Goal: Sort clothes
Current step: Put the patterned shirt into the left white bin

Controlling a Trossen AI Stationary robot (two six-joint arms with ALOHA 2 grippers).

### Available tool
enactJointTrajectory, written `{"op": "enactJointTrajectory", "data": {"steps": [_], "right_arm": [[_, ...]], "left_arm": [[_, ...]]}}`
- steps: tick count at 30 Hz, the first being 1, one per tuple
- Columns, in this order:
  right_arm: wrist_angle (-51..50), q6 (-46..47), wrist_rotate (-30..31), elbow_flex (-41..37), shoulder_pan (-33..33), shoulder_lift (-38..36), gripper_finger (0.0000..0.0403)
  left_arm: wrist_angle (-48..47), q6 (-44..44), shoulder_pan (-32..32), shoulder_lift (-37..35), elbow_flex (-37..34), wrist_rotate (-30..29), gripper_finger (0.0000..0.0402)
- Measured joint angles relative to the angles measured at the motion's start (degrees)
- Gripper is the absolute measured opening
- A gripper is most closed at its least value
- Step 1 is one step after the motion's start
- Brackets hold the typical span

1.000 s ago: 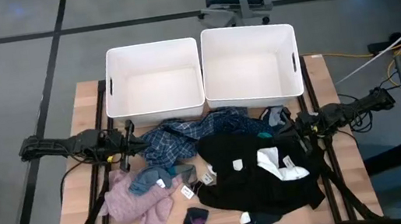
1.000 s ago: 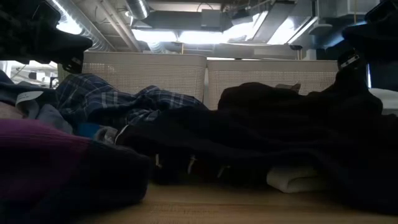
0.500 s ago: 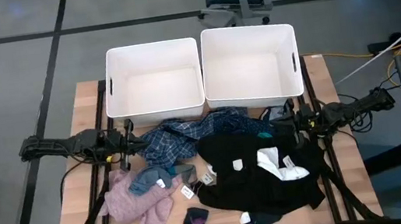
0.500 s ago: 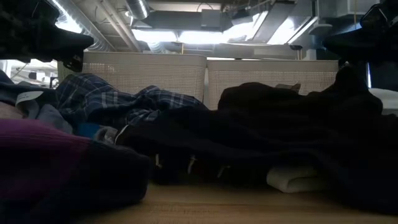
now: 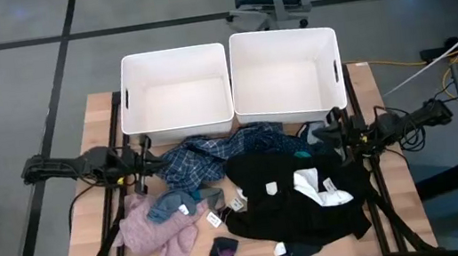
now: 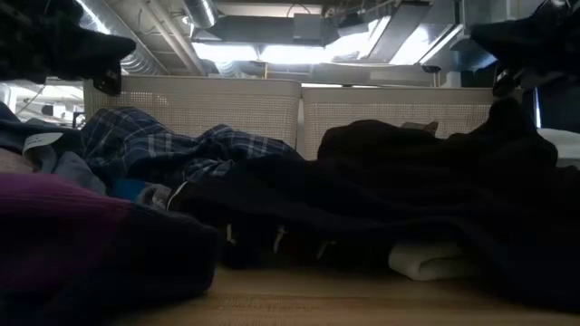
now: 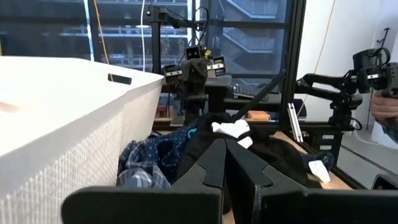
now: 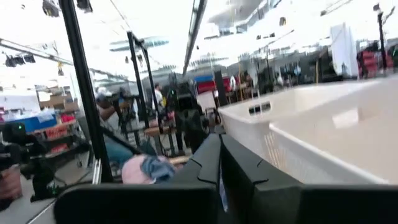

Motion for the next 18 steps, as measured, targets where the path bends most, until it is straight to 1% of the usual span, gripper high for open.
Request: {"op": "enactJointTrajectory", "data": {"steps": [5, 8, 12, 15, 18], "right_arm": [[0.5, -2.3, 1.9, 3.3, 0.0, 4.9, 0.0017], [1.5, -4.7, 3.0, 6.1, 0.0, 9.2, 0.0017], [2.3, -8.0, 3.2, 10.5, 0.0, 15.5, 0.0017], [3.0, -9.4, 4.0, 13.5, 0.0, 20.4, 0.0017], [3.2, -10.7, 4.0, 16.5, 0.0, 25.2, 0.0017]], "left_arm": [[-0.3, 2.3, -1.5, 3.3, 4.5, 0.0, 0.0001], [-0.4, 5.0, -2.3, 7.3, 8.5, -1.5, 0.0001], [-0.7, 8.7, -2.9, 15.8, 14.4, -3.1, 0.0001], [-0.9, 9.2, -2.8, 23.2, 19.3, -4.7, 0.0001], [-4.2, 10.3, -2.8, 30.8, 25.1, -4.8, 0.0001]]}}
